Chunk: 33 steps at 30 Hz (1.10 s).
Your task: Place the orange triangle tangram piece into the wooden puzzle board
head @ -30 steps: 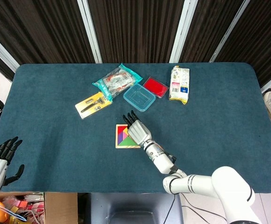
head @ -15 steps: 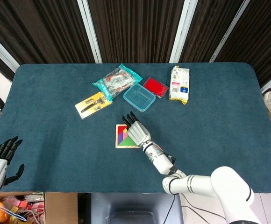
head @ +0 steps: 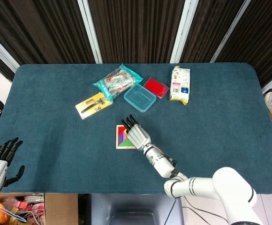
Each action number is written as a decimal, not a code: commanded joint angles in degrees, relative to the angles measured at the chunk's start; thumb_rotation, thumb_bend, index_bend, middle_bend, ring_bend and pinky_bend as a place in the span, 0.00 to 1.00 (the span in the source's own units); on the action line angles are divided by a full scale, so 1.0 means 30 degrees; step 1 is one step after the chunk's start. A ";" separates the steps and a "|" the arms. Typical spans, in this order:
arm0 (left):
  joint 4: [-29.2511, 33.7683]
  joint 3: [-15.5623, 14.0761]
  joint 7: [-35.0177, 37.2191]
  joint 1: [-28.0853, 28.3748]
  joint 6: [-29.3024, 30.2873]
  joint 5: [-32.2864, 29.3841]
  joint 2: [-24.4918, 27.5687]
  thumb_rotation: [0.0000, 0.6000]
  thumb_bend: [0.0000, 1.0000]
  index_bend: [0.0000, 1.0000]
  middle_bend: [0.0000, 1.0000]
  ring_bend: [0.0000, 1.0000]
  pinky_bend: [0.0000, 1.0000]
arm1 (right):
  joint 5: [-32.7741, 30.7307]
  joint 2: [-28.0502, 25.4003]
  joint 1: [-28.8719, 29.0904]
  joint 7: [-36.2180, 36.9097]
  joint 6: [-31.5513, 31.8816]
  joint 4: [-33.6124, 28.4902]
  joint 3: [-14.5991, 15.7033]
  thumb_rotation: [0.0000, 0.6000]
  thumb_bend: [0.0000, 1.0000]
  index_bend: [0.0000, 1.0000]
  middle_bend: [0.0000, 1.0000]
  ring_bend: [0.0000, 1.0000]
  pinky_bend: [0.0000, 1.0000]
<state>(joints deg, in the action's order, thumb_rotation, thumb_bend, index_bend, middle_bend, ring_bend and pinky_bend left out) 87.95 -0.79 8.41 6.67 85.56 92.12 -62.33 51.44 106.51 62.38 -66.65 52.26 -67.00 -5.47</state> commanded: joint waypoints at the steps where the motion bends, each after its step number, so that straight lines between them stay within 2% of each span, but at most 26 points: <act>1: -0.0043 -0.0005 -0.0005 -0.0005 0.0023 0.0029 -0.0010 1.00 0.46 0.00 0.00 0.01 0.13 | 0.0174 -0.0186 -0.0124 0.0275 0.0341 -0.0352 -0.0129 1.00 0.48 0.47 0.02 0.00 0.00; 4: -0.0091 -0.0002 -0.0005 0.0007 0.0073 0.0102 -0.0019 1.00 0.46 0.00 0.00 0.01 0.13 | 0.0613 -0.0790 -0.0518 0.1126 0.1064 -0.1390 -0.0373 1.00 0.48 0.41 0.01 0.00 0.00; 9: -0.0222 0.0010 -0.0038 -0.0029 0.0407 0.0382 -0.0127 1.00 0.46 0.00 0.00 0.01 0.13 | 0.2534 -0.3887 -0.2559 0.3467 0.3908 -0.5758 -0.0079 1.00 0.48 0.24 0.00 0.00 0.00; 12: -0.0348 0.0025 -0.0050 -0.0114 0.0803 0.0629 -0.0241 1.00 0.46 0.00 0.00 0.01 0.13 | 0.3859 -0.6585 -0.4572 0.4445 0.6360 -0.8652 0.0935 1.00 0.48 0.14 0.00 0.00 0.00; 15: -0.0586 -0.0009 -0.0109 -0.0227 0.1125 0.0823 -0.0423 1.00 0.46 0.00 0.00 0.01 0.13 | 0.3981 -0.9608 -0.6701 0.4178 0.8716 -1.1458 0.2111 1.00 0.36 0.05 0.00 0.00 0.00; 18: -0.0608 0.0000 -0.0380 -0.0226 0.1268 0.0991 -0.0591 1.00 0.46 0.00 0.00 0.01 0.13 | 0.4890 -1.2084 -0.9324 0.6228 1.1400 -1.3602 0.3270 1.00 0.28 0.01 0.00 0.00 0.00; 21: -0.0514 0.0001 -0.0758 -0.0195 0.1452 0.1283 -0.0718 1.00 0.46 0.00 0.00 0.01 0.13 | 0.6519 -1.3541 -1.2408 1.0373 1.4134 -1.3509 0.4536 1.00 0.27 0.00 0.00 0.00 0.00; 24: -0.0531 -0.0074 -0.1032 -0.0179 0.1786 0.1828 -0.0900 1.00 0.46 0.00 0.00 0.01 0.13 | 0.7718 -1.3367 -1.5503 1.4610 1.6929 -1.1263 0.5219 1.00 0.27 0.00 0.00 0.00 0.00; 26: -0.0571 -0.0106 -0.1238 -0.0143 0.1956 0.2154 -0.1026 1.00 0.46 0.00 0.00 0.01 0.13 | 0.7586 -1.2970 -1.7219 1.8167 1.7674 -0.9786 0.5236 1.00 0.26 0.00 0.00 0.00 0.00; 28: -0.0654 -0.0142 -0.1535 -0.0148 0.2200 0.2503 -0.1219 1.00 0.46 0.00 0.00 0.01 0.13 | 0.8128 -1.3472 -1.7961 1.9807 1.7875 -0.9240 0.5361 1.00 0.26 0.00 0.00 0.00 0.00; 29: -0.0679 -0.0171 -0.1636 -0.0136 0.2278 0.2668 -0.1277 1.00 0.46 0.00 0.00 0.00 0.13 | 0.8650 -1.3483 -1.8220 2.0360 1.8500 -0.8836 0.5117 1.00 0.26 0.00 0.00 0.00 0.00; 31: -0.0646 -0.0237 -0.1692 -0.0118 0.2357 0.2882 -0.1326 1.00 0.46 0.00 0.00 0.00 0.13 | 0.9131 -1.3225 -1.8752 2.0824 1.9361 -0.8199 0.4673 1.00 0.26 0.00 0.00 0.00 0.00; 33: -0.0609 -0.0294 -0.1844 -0.0122 0.2353 0.2957 -0.1329 1.00 0.46 0.00 0.00 0.00 0.13 | 0.9580 -1.3193 -1.9080 2.1128 1.9324 -0.8005 0.4598 1.00 0.26 0.00 0.00 0.00 0.00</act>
<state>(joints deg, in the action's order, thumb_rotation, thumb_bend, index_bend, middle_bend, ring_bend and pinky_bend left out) 86.09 -1.58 3.02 6.29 92.58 100.92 -66.26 75.49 67.80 10.90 -8.75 105.30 -95.53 7.86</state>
